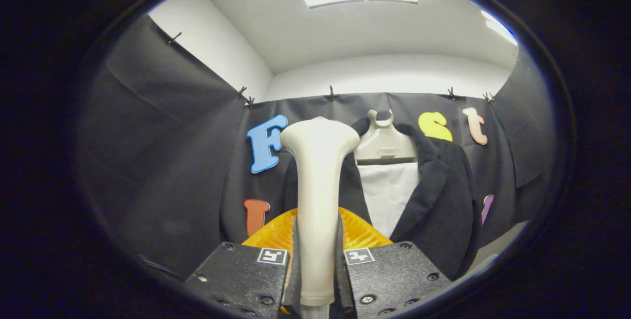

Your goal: Iron the clothes twice with a garment steamer, once on the left side and once on the right side.

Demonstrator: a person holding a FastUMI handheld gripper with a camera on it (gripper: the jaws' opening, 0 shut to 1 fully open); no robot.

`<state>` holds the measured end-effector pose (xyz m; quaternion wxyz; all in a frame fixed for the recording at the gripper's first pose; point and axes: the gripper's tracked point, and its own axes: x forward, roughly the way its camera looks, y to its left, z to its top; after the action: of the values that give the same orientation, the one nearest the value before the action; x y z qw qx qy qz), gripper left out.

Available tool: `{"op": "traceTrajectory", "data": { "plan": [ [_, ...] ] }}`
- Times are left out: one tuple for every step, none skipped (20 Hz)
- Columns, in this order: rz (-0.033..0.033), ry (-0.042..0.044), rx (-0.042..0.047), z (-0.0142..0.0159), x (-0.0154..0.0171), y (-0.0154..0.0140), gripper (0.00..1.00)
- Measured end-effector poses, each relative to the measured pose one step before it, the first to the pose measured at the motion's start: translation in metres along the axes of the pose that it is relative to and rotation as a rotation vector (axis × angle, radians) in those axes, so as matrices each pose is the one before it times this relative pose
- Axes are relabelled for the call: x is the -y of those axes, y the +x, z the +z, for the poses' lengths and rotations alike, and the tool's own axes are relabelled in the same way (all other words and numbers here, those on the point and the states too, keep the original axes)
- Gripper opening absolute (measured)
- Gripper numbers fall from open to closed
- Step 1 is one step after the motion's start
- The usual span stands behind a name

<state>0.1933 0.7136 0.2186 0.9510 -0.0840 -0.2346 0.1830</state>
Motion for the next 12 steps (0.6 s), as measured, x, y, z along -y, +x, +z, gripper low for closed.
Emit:
{"op": "traceTrajectory", "data": {
  "plan": [
    [-0.01088,-0.01234,0.00514,0.00075,0.00334,0.00695,0.29],
    [-0.01833,-0.02373,0.00241,-0.00114,0.00434,0.00561,0.29],
    [-0.01465,-0.02419,-0.00674,-0.00474,0.00470,0.00313,0.29],
    [-0.00452,-0.00934,-0.02251,-0.00867,0.00220,0.00061,0.29],
    [0.00590,0.00267,-0.02369,-0.01121,-0.00159,-0.00093,0.29],
    [0.00441,-0.00122,-0.02258,-0.01029,-0.00040,-0.00149,0.29],
    [0.00119,-0.00675,-0.02045,-0.00758,0.00186,0.00164,0.29],
    [0.00257,-0.00342,-0.01415,-0.01063,0.00208,-0.00400,0.29],
    [0.00405,-0.00347,-0.00996,-0.00659,0.00023,-0.00736,0.29],
    [0.00583,-0.00338,-0.00382,-0.00330,-0.00075,-0.00463,0.29],
    [0.00386,-0.00143,-0.00421,-0.00347,-0.00014,-0.00481,0.29],
    [0.00159,-0.00165,-0.00004,-0.00193,0.00025,-0.00533,0.29]
  ]
}}
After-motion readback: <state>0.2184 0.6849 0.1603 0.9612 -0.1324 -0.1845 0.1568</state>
